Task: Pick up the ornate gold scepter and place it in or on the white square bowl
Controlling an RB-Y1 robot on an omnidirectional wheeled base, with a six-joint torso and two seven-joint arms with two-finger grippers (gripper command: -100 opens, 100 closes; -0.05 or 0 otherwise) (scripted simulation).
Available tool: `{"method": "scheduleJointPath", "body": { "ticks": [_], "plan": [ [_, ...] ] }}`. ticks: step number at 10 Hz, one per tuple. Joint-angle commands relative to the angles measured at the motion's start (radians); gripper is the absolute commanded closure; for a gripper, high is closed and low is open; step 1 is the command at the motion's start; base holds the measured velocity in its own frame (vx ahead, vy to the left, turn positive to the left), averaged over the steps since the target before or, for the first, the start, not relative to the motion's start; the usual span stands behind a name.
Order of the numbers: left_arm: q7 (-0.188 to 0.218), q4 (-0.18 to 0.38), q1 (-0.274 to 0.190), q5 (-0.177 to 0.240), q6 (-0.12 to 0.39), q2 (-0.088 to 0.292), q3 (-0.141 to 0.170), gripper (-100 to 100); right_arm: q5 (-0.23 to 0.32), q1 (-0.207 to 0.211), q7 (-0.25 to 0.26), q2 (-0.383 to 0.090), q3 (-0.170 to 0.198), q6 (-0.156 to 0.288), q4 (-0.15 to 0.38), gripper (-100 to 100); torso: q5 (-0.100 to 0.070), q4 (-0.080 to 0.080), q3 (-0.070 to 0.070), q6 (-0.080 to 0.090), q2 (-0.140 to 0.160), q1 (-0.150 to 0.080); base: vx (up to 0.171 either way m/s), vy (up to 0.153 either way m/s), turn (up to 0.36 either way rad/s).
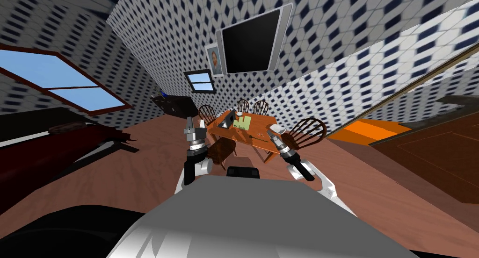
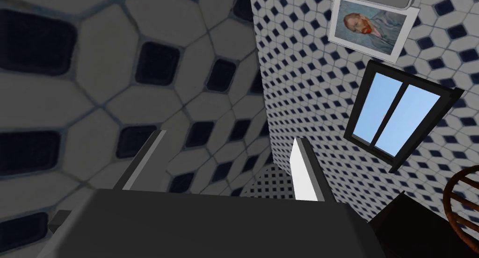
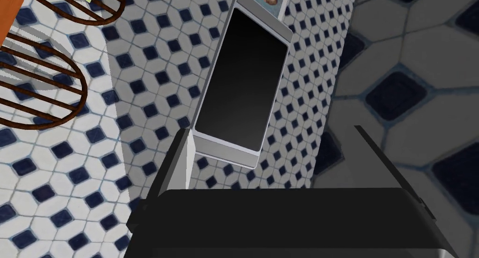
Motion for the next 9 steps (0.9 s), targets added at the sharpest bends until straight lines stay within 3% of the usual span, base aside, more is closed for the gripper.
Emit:
{"method": "scheduleJointPath", "body": {
  "ticks": [1, 6, 9],
  "plan": [
    [0.000, 0.000, 0.000, 0.000, 0.000, 0.000, 0.000, 0, 0.048, -0.023, 0.000, -0.050, 0.022, -0.008, 0.049, -100, 0.000, 0.000, 0.000, 0.000, 0.000, 0.000, 0.021, 0.044, 0.212],
    [0.000, 0.000, 0.000, 0.000, 0.000, 0.000, 0.000, 0, 0.177, -0.065, -0.008, -0.182, 0.077, -0.031, 0.163, -100, 0.000, 0.000, 0.000, 0.000, 0.001, 0.001, 0.023, 0.045, 0.197],
    [0.000, 0.000, 0.000, 0.000, 0.000, 0.000, 0.000, 0, 0.243, -0.077, -0.011, -0.220, 0.096, -0.039, 0.217, -100, 0.000, 0.000, 0.000, 0.000, 0.001, 0.001, 0.014, 0.036, 0.148]
  ]
}}
